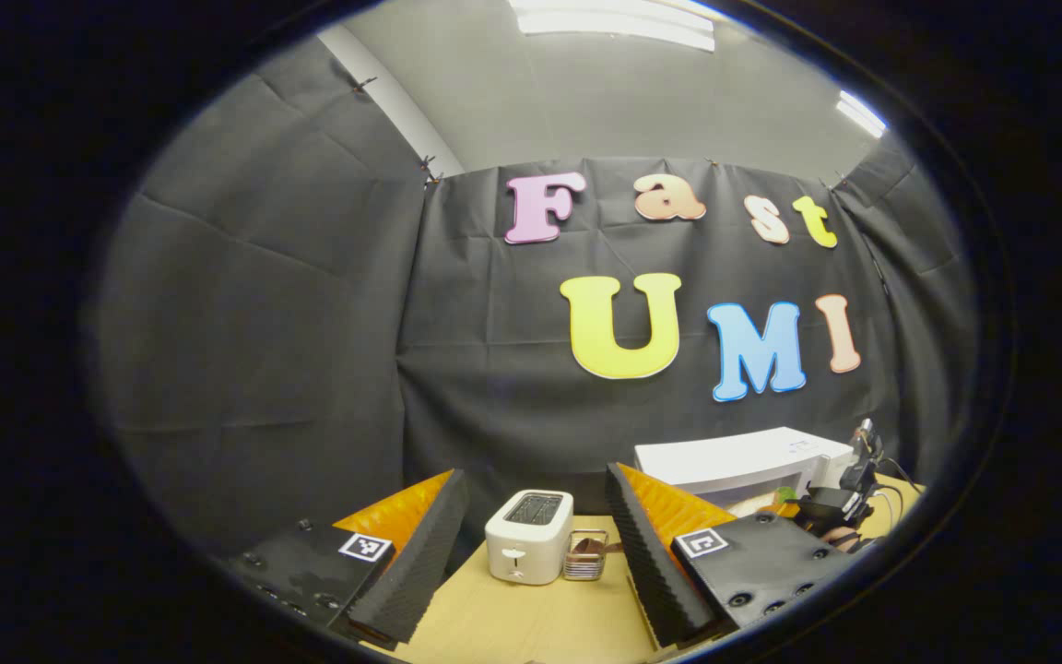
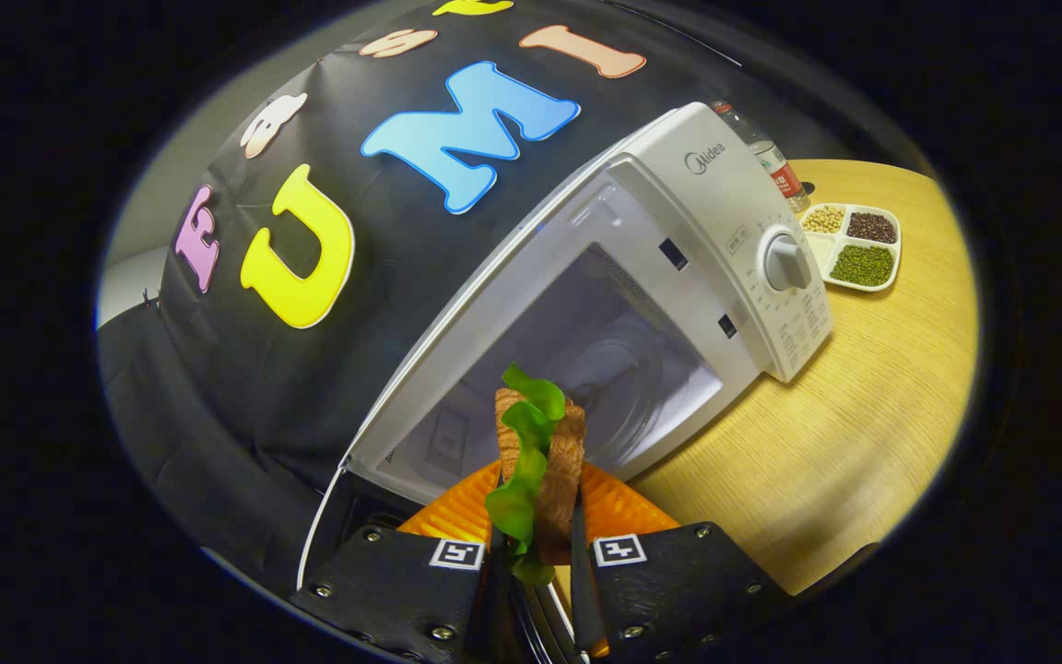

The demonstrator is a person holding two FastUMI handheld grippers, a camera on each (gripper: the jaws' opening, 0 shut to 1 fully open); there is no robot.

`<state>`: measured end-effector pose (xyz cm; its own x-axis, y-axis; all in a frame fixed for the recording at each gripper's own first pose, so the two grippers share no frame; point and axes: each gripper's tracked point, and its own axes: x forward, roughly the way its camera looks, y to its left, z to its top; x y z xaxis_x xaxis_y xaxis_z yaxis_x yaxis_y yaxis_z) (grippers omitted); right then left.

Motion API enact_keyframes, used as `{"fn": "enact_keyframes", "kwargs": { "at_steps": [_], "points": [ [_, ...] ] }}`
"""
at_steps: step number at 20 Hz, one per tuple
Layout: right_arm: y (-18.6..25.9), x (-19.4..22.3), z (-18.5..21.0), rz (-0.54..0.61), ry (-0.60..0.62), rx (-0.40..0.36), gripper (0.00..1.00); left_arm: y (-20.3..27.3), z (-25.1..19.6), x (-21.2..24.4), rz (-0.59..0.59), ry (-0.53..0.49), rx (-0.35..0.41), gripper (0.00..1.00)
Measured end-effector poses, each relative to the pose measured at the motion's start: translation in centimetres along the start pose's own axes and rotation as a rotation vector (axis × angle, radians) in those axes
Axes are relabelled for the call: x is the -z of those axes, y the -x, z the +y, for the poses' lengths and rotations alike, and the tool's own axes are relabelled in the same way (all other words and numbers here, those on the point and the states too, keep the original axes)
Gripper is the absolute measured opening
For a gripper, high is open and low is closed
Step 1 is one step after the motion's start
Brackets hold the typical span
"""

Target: Open the microwave oven with the left hand, put the food in, and close the microwave oven.

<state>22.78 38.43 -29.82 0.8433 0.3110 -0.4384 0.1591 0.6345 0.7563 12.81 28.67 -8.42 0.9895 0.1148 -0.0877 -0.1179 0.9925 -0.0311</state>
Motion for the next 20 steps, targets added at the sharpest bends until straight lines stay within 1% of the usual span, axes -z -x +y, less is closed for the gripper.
{"fn": "enact_keyframes", "kwargs": {
  "at_steps": [1, 4, 6, 10, 11, 13, 14, 15, 16, 17, 18, 20],
  "points": [
    [-0.8, 0.1, 0.1, -0.016, 0.004, -0.003, 0.32, 0.2, 0.4, 0.2, 0.004, -0.004, -0.008, 0.94],
    [-3.2, 0.5, 0.0, -0.049, 0.033, 0.007, 0.32, 0.8, 1.6, 1.2, 0.023, -0.027, -0.029, 0.97],
    [-4.9, 0.9, -0.1, -0.051, 0.022, 0.006, 0.32, 1.0, 2.7, 2.3, 0.045, -0.041, -0.045, 0.97],
    [-7.9, 1.2, -0.3, -0.076, 0.031, 0.003, 0.32, 1.2, 4.1, 3.1, 0.067, -0.045, -0.077, 0.95],
    [-8.5, 1.1, -0.6, -0.085, 0.037, 0.013, 0.32, 1.3, 4.3, 3.7, 0.078, -0.048, -0.082, 0.94],
    [-9.3, 1.1, -1.3, -0.086, 0.039, 0.033, 0.32, 1.3, 4.6, 4.0, 0.088, -0.061, -0.092, 0.96],
    [-9.7, 1.1, -1.7, -0.08, 0.038, 0.051, 0.32, 1.5, 4.6, 3.8, 0.088, -0.063, -0.094, 0.98],
    [-10.0, 1.2, -2.2, -0.07, 0.036, 0.067, 0.32, 1.6, 4.6, 4.0, 0.088, -0.062, -0.094, 0.96],
    [-10.2, 1.5, -2.7, -0.054, 0.038, 0.088, 0.32, 1.7, 4.5, 4.1, 0.09, -0.06, -0.093, 0.98],
    [-10.3, 1.5, -3.0, -0.049, 0.04, 0.098, 0.34, 1.7, 4.4, 4.3, 0.094, -0.059, -0.093, 0.98],
    [-10.3, 1.4, -3.2, -0.054, 0.052, 0.112, 0.34, 1.7, 4.5, 4.4, 0.094, -0.058, -0.093, 0.96],
    [-10.0, 0.9, -4.2, -0.075, 0.103, 0.167, 0.39, 1.7, 4.6, 4.3, 0.09, -0.052, -0.094, 0.98]
  ]
}}
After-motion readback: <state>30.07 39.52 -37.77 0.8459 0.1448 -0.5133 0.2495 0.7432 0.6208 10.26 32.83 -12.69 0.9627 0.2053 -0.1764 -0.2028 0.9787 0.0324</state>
